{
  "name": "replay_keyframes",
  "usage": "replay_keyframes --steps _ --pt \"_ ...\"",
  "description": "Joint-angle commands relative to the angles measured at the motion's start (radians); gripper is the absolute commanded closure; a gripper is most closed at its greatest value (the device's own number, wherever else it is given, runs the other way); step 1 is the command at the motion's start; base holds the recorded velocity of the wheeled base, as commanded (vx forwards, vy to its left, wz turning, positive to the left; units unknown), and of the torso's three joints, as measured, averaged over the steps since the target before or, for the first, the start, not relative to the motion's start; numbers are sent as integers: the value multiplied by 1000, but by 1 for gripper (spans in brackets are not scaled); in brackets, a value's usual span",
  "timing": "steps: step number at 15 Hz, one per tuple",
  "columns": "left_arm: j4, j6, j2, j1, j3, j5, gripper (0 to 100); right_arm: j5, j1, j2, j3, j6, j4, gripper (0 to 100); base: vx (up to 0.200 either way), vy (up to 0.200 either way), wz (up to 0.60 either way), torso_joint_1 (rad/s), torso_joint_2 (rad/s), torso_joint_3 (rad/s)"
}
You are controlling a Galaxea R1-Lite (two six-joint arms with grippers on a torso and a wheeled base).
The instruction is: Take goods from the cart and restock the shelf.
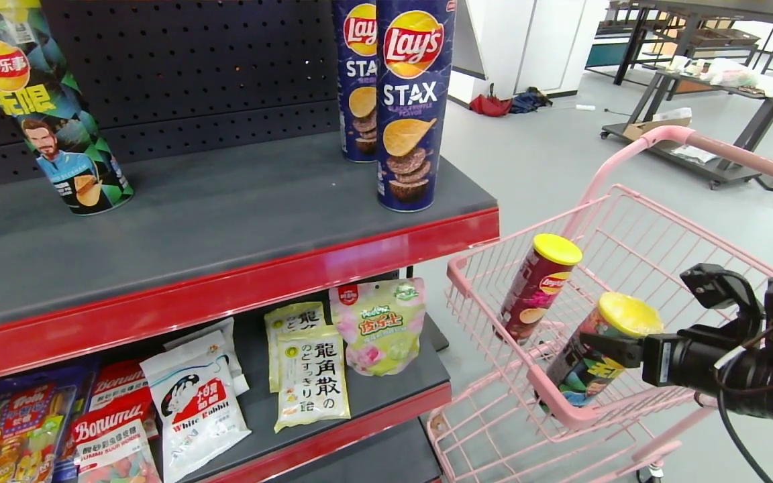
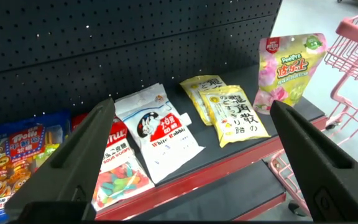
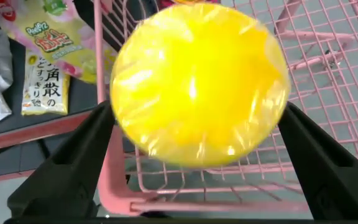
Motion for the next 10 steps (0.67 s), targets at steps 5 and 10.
replay_keyframes --steps 5,10 --pt "0 0 1 -1 0 0 0 -4 -1 89 -39 -2 -7 0 0 0 0 0 0 0" --pt "0 0 1 1 0 0 0 -16 0 126 -49 0 -15 0 0 0 0 0 0 0"
